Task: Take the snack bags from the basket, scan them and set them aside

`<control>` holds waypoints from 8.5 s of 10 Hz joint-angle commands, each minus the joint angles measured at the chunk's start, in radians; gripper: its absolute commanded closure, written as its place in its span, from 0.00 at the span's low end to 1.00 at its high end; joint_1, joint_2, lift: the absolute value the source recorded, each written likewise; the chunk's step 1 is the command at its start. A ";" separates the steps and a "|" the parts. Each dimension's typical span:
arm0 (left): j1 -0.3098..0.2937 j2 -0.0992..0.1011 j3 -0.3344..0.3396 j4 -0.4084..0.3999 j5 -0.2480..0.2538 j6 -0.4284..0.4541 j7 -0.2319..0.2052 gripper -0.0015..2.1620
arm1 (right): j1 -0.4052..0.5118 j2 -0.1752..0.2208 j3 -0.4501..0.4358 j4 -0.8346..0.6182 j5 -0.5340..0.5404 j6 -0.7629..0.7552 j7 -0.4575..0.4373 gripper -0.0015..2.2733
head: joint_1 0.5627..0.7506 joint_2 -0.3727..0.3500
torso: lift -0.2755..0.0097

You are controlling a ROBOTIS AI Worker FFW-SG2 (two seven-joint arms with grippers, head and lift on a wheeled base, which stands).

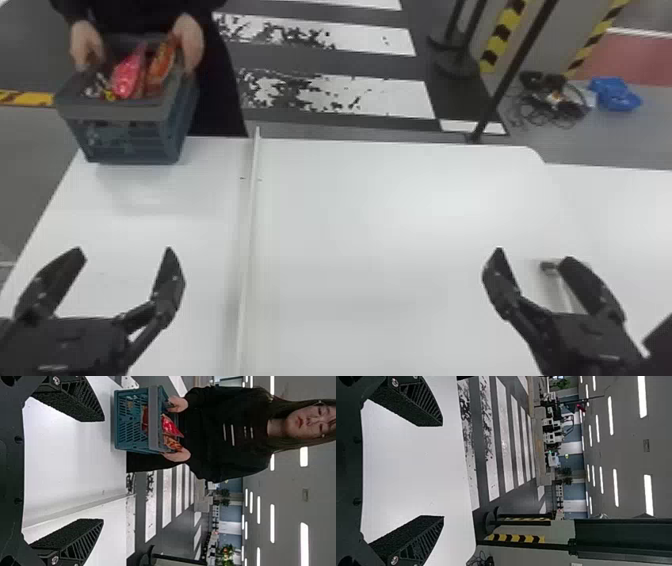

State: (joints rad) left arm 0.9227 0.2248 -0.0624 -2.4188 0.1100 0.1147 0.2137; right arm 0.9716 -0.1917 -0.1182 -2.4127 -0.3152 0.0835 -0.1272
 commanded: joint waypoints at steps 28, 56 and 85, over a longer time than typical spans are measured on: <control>-0.301 -0.047 0.033 0.172 0.016 0.142 -0.004 0.04 | -0.070 -0.054 0.025 0.018 -0.019 0.118 0.017 0.04 | 0.70 0.50 | 0.70; -0.275 0.068 -0.267 -0.005 -0.592 -0.082 -0.020 0.98 | -0.094 -0.074 -0.061 0.027 -0.088 0.100 -0.118 0.05 | 0.70 0.10 | 0.70; -0.723 -0.036 -0.794 0.741 -0.451 -0.069 -0.200 0.02 | -0.157 -0.058 -0.135 0.038 -0.116 0.259 -0.130 0.05 | 0.70 0.03 | 0.70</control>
State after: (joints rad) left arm 0.1989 0.1893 -0.8566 -1.6727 -0.3567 0.0425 0.0138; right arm 0.8146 -0.2500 -0.2532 -2.3741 -0.4312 0.3407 -0.2577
